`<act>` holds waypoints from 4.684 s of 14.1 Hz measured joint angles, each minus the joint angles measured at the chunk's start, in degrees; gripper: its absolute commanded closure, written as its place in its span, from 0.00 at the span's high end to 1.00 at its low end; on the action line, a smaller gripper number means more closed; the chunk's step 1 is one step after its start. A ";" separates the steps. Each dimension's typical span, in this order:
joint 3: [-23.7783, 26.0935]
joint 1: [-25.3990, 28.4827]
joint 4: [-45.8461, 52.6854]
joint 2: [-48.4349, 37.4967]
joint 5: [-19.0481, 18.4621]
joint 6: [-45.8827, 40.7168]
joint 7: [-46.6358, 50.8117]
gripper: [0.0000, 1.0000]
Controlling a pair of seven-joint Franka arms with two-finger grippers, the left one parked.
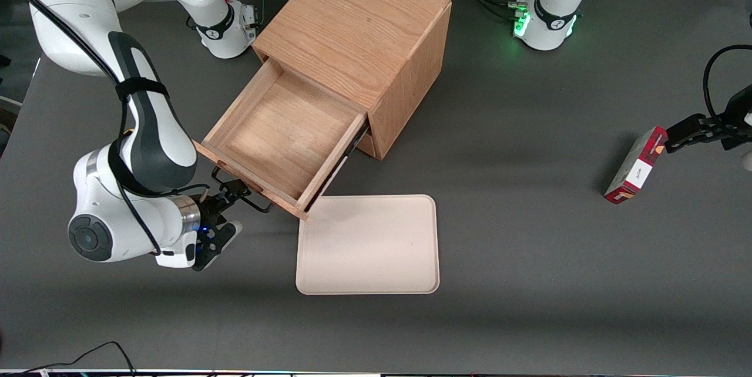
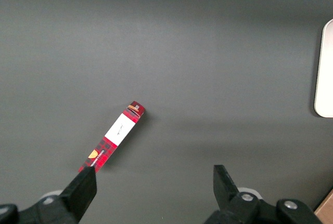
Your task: Close top drawer
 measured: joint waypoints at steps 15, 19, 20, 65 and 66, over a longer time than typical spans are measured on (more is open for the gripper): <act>2.02 0.04 -23.61 -15.56 5.80 9.22 8.61 1.00; 3.79 0.05 -28.70 -18.51 6.86 11.85 11.43 1.00; 4.23 0.06 -29.93 -19.27 7.33 12.29 12.07 1.00; 6.17 -1.34 -25.48 -40.27 8.33 -2.17 20.46 1.00; 5.98 -1.39 -22.29 -40.45 6.93 -4.45 23.84 1.00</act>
